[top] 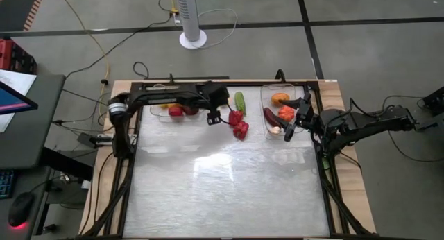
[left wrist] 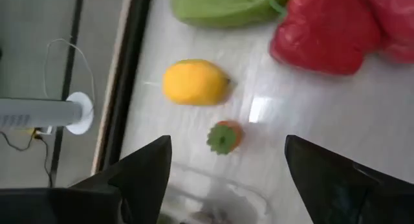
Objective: Sort produce into baskets
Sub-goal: Put the orange persimmon into the left transparent bin
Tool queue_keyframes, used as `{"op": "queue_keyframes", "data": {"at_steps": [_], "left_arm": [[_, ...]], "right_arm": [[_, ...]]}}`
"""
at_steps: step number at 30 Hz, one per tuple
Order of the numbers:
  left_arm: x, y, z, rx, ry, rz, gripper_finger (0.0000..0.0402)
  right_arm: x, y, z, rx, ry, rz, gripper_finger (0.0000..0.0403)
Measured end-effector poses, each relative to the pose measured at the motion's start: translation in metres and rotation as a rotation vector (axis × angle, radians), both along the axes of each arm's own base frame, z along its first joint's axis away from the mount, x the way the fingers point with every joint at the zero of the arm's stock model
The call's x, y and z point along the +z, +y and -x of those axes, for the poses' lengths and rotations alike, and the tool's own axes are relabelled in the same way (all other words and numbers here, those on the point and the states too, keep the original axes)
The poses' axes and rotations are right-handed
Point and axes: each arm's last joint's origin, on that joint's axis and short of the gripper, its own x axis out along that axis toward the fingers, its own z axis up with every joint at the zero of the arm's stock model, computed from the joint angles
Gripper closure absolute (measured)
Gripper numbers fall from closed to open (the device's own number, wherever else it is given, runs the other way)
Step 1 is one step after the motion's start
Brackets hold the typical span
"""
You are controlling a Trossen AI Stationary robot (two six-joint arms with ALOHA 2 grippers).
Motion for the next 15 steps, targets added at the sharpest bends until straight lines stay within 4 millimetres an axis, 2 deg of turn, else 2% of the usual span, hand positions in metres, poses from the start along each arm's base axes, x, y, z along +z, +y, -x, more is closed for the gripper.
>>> {"op": "queue_keyframes", "data": {"at_steps": [7,15], "left_arm": [[-0.021,0.015,-0.021,-0.032,0.092,0.021,0.0132],[-0.051,0.031,-0.025,-0.09,0.162,0.077,0.0148]], "right_arm": [[0.0,0.0,0.0,0.001,0.007,0.004,0.0084],[-0.001,0.0,0.0,0.002,0.008,0.004,0.0084]]}}
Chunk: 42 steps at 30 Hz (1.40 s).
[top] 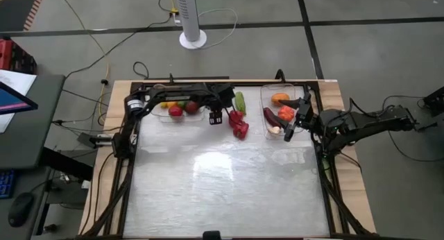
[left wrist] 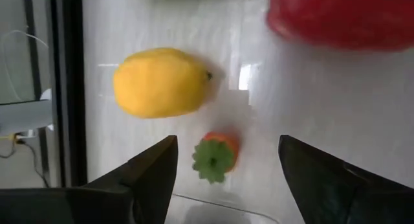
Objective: Sort produce into baskets
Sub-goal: Put the orange persimmon into the left transparent bin
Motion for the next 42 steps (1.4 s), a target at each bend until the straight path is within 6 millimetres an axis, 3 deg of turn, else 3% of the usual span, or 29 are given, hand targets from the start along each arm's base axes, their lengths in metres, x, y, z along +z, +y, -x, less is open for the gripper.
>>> {"op": "queue_keyframes", "data": {"at_steps": [18,28,42], "left_arm": [[-0.021,0.004,0.002,-0.033,0.065,0.033,0.0191],[-0.049,0.007,-0.001,-0.03,0.165,-0.005,0.0228],[-0.043,-0.002,-0.006,-0.051,0.199,-0.034,0.0301]], "right_arm": [[0.0,0.0,0.0,0.001,-0.001,0.0,0.0084],[0.0,0.0,0.0,0.001,-0.001,0.0,0.0084],[-0.001,0.0,0.0,0.0,0.009,0.002,0.0084]]}}
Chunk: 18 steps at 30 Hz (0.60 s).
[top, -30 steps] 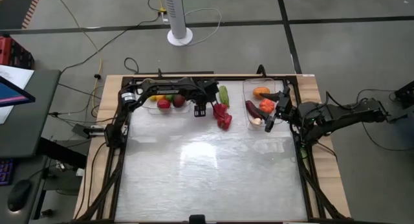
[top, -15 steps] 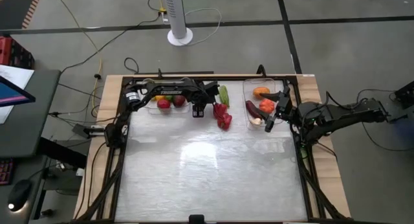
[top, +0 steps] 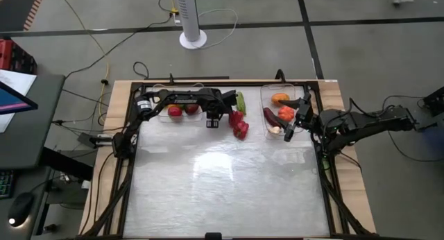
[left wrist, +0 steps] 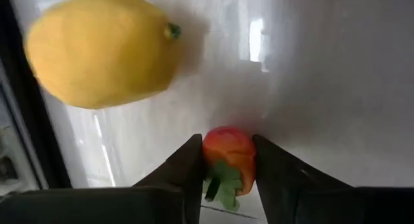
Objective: Sort produce into baskets
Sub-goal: Put the orange persimmon into the left transparent bin
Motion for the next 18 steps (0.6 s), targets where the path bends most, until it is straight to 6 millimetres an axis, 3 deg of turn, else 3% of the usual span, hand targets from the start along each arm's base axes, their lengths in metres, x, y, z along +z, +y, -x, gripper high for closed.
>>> {"op": "queue_keyframes", "data": {"at_steps": [10,18], "left_arm": [[0.038,-0.013,-0.016,-0.038,-0.019,-0.005,0.0307],[0.089,-0.017,-0.009,-0.009,-0.136,-0.015,0.0307]], "right_arm": [[-0.001,0.0,0.0,0.0,0.009,0.001,0.0084],[-0.002,0.0,0.001,-0.001,0.019,-0.002,0.0084]]}}
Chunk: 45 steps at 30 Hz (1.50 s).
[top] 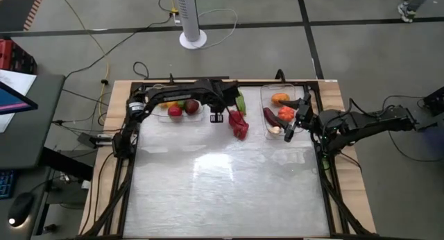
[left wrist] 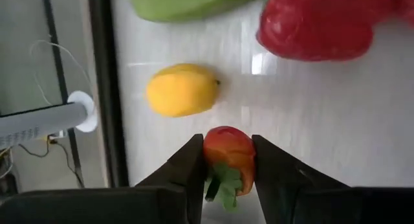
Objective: Sort produce into baskets
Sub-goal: Put the orange persimmon into the left transparent bin, then put the yellow lemon into the left transparent bin
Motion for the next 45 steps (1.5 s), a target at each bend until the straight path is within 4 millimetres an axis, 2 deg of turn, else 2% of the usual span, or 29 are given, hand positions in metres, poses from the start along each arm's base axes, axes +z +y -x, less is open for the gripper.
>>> {"op": "queue_keyframes", "data": {"at_steps": [7,10,13,16,19,23,26,29,34,45], "left_arm": [[0.047,-0.01,0.035,0.076,-0.09,0.001,0.0307],[0.058,-0.013,0.057,0.129,-0.122,0.0,0.0307],[0.058,-0.012,0.079,0.219,-0.144,-0.02,0.0304],[0.053,-0.01,0.099,0.315,-0.145,-0.069,0.0284],[0.044,-0.008,0.115,0.377,-0.116,-0.092,0.0249],[0.036,-0.001,0.126,0.428,-0.089,-0.086,0.0194],[0.035,0.004,0.126,0.436,-0.117,-0.068,0.0156],[0.039,0.006,0.116,0.402,-0.227,-0.044,0.0129],[0.041,0.009,0.094,0.303,-0.439,0.046,0.0119],[-0.007,0.031,0.048,0.195,-0.338,0.021,0.0136]], "right_arm": [[-0.001,0.0,0.0,-0.003,0.005,-0.013,0.0084],[-0.001,0.0,0.0,-0.004,-0.001,-0.022,0.0084],[-0.001,0.0,0.0,-0.006,-0.012,-0.028,0.0084],[0.0,0.0,0.0,-0.006,-0.019,-0.03,0.0084],[0.001,0.0,0.0,-0.006,-0.026,-0.031,0.0084],[0.001,0.0,-0.001,-0.006,-0.028,-0.028,0.0084],[0.001,0.0,-0.001,-0.005,-0.029,-0.027,0.0084],[0.001,0.0,-0.001,-0.005,-0.026,-0.024,0.0084],[0.002,0.0,-0.001,-0.004,-0.034,-0.02,0.0084],[0.003,0.0,-0.001,-0.003,-0.032,-0.006,0.0084]]}}
